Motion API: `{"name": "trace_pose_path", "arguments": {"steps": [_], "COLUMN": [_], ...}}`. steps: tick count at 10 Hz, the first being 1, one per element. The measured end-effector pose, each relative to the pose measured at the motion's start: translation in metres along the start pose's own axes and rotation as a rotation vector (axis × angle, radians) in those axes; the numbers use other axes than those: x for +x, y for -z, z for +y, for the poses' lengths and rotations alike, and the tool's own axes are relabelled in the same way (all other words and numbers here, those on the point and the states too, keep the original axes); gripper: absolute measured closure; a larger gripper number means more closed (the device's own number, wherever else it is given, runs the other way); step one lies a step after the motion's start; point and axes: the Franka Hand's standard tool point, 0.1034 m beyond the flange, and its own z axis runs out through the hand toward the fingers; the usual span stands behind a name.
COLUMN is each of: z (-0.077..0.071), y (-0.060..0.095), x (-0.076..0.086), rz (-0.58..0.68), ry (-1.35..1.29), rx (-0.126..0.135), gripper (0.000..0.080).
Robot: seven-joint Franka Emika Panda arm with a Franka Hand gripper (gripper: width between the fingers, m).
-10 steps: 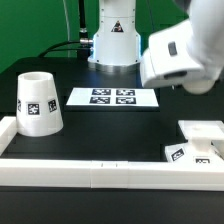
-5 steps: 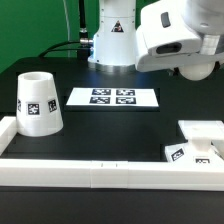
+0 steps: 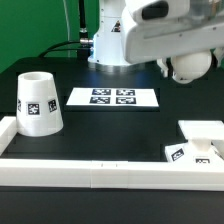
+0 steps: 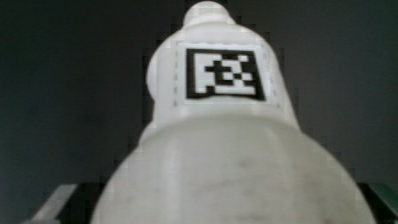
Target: Assemble lamp
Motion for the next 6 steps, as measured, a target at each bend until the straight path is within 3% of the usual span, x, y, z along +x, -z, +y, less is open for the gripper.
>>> {"name": "trace_pose_path", "arguments": {"steps": [1,2,4,5,6], "z": [0.002,0.004,0.009,0.011,0.006], "y": [0.014,0.014,0.010,0.013,0.003], "x": [0.012,0.018,0.012,0.022,0.025], "rz": [0.092,0.205,0.345,0.463,0.587], "ry": [0.000,-0.003,-0.010,-0.007,0.008], "rx": [-0.008,-0.025,-0.053,-0.071,-0.095], "gripper": [0.0225,0.0225,0.0225,0.0225,0.0225]}}
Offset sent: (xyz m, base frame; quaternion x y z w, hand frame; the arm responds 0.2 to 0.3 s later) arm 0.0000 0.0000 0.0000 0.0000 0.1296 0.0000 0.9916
